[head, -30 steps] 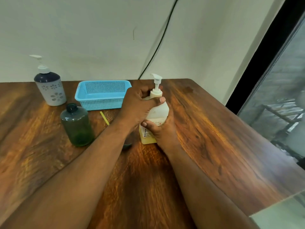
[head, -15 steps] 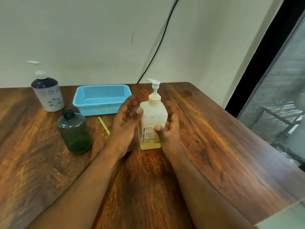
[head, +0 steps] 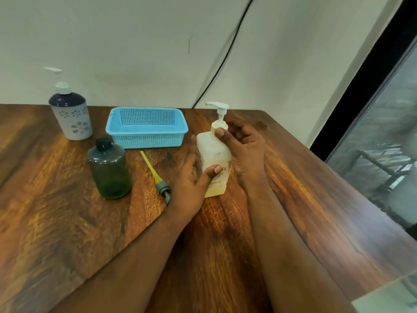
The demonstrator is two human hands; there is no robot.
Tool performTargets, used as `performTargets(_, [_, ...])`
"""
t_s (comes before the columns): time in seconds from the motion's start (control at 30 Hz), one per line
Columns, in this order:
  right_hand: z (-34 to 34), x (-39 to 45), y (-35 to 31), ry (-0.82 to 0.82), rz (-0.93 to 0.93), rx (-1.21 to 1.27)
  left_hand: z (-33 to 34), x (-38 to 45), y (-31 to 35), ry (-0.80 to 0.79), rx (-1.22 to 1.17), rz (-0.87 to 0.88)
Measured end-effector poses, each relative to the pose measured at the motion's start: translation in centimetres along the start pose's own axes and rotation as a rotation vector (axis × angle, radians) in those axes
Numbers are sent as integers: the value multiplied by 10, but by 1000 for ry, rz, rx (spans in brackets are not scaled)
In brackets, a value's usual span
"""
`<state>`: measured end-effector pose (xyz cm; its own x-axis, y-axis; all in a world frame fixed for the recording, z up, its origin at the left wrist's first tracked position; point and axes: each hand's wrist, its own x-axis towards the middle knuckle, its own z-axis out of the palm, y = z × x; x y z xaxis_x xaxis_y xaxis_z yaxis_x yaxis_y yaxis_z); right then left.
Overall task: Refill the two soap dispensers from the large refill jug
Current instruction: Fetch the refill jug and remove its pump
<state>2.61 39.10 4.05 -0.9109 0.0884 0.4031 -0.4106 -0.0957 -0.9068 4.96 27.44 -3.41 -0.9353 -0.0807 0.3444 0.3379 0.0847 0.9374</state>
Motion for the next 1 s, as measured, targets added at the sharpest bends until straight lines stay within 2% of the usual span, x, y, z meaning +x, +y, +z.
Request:
performTargets(0.07, [-2,-2,3,28,8,34,2,1,-5,-12,-3,12])
performTargets(0.17, [-5,-5,8,85,-50,-75,3,2,-9,-16,1,13])
performTargets(0.3, [-2,-5,8,16,-71,-157,3,2,-11,-6,-4,32])
performTargets(0.67, [-1,-7,9,7,-67,-17,3,2,-24,-16,-77,-27])
performTargets(0.87, [-1,-2,7,-20,19,117,0,1,-29,-20,26,-24])
performTargets(1.0, [-3,-3,9,-37,5,24,0,3,-32,-18,45,-3])
